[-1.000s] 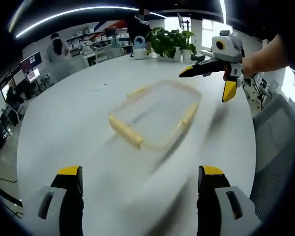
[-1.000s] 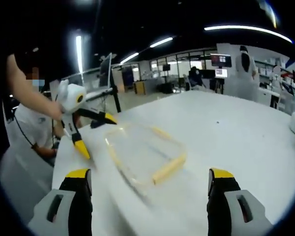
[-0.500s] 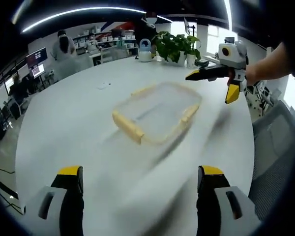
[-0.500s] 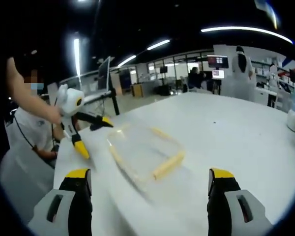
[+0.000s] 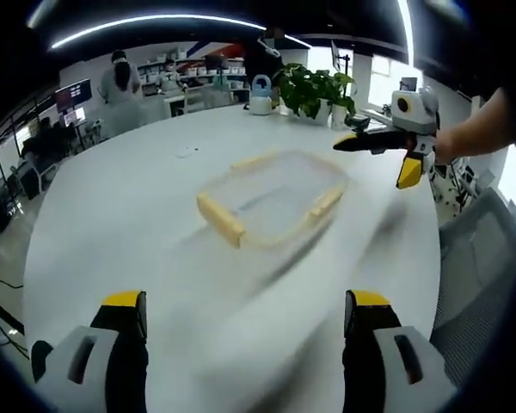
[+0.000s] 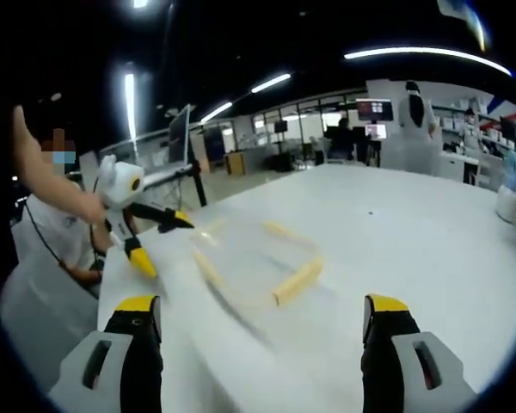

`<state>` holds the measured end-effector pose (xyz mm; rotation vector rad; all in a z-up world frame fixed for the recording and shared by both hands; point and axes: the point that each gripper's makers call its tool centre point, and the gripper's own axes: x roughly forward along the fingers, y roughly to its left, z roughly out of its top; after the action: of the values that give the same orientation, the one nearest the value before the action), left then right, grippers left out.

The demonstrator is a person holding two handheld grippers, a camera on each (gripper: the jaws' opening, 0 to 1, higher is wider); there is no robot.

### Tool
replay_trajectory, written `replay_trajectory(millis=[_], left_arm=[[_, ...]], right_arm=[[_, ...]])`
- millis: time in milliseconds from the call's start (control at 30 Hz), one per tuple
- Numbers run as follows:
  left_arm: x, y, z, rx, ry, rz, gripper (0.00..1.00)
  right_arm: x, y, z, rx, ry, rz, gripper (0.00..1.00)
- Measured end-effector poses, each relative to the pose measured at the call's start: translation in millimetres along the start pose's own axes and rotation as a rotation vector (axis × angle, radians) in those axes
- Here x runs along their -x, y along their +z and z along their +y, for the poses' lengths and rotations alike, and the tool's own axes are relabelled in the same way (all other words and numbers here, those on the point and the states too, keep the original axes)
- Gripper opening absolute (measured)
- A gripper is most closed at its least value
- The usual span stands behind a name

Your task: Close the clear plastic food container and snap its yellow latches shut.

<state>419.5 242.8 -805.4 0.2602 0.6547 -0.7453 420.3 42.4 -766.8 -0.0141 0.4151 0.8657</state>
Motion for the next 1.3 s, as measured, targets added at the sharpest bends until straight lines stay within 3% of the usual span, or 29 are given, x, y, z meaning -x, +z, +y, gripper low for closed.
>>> replay_trajectory(millis=[633,1300], left_arm=[[11,-10.9,-13.4,0.05,-0.015,-0.031,0.99],[25,-16.9,-31.0,0.07,-0.017,-0.08,0.99]], right_arm=[[25,-15.6,7,-0.05,-0.032,-0.007,1.0],[38,-27.6,28,-0.061,-0.012,-0.001,1.0]])
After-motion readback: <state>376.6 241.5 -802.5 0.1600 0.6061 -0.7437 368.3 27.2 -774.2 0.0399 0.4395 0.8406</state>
